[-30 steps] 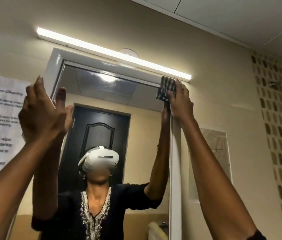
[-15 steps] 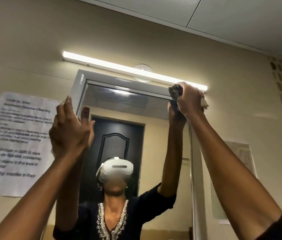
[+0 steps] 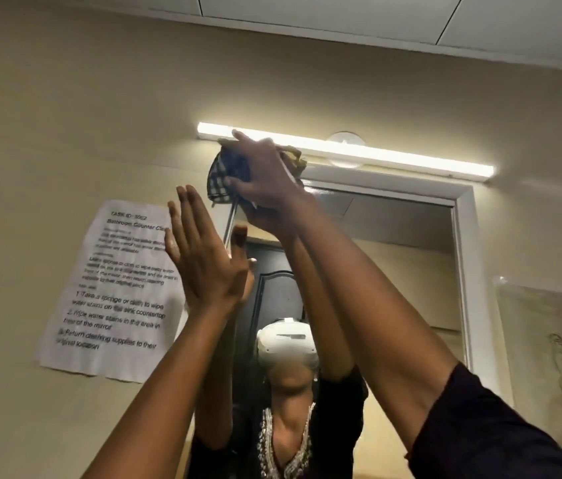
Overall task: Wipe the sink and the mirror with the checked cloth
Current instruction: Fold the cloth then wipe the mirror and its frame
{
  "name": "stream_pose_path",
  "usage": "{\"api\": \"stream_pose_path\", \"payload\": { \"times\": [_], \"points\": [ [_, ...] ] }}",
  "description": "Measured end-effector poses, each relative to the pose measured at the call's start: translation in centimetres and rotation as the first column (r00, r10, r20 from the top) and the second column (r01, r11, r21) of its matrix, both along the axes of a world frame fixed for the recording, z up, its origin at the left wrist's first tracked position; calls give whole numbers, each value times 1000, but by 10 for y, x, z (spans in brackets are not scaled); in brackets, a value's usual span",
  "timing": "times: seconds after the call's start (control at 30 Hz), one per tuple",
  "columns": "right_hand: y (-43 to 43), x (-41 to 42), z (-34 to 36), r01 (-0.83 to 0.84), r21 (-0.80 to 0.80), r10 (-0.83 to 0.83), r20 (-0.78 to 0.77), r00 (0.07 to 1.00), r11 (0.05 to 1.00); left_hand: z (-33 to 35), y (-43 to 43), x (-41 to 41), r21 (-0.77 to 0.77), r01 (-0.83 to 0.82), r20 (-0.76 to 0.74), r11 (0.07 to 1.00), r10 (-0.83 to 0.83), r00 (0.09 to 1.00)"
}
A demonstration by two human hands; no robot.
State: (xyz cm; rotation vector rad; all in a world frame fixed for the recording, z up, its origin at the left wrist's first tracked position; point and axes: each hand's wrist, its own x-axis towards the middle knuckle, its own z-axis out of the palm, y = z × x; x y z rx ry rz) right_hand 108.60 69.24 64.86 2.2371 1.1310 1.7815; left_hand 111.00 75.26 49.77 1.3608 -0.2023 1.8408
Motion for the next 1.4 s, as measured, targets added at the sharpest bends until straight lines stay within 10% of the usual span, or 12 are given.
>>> {"api": "stream_pose_path", "payload": {
  "times": [0.27, 0.47, 0.7, 0.97, 1.1, 1.23, 1.4],
  "points": [
    [-13, -3, -66, -206, -183, 170, -196, 966, 961, -5, 3, -4, 82, 155, 132, 985, -165, 977],
    [-9, 12, -70, 274, -265, -208, 252, 945, 925, -11, 21, -10, 72, 531, 130, 844, -536, 834],
    [9, 2, -52, 372, -83, -346, 226, 911, 925, -45, 26, -34, 79, 663, 123, 744, -667, 735],
    [-6, 3, -237, 251, -567, -242, 92, 966, 784, -71, 50, -47, 67, 643, -53, 763, -641, 766],
    [-23, 9, -214, 256, -621, -234, 119, 965, 741, -68, 54, -43, 16, 683, -86, 730, -679, 729],
    [-48, 3, -118, 352, -228, -336, 107, 936, 908, -71, 52, -32, -11, 684, -62, 729, -684, 727],
    [-66, -8, -54, 424, 164, -446, 132, 885, 891, -63, 39, -19, 14, 691, -71, 723, -689, 722]
  ]
}}
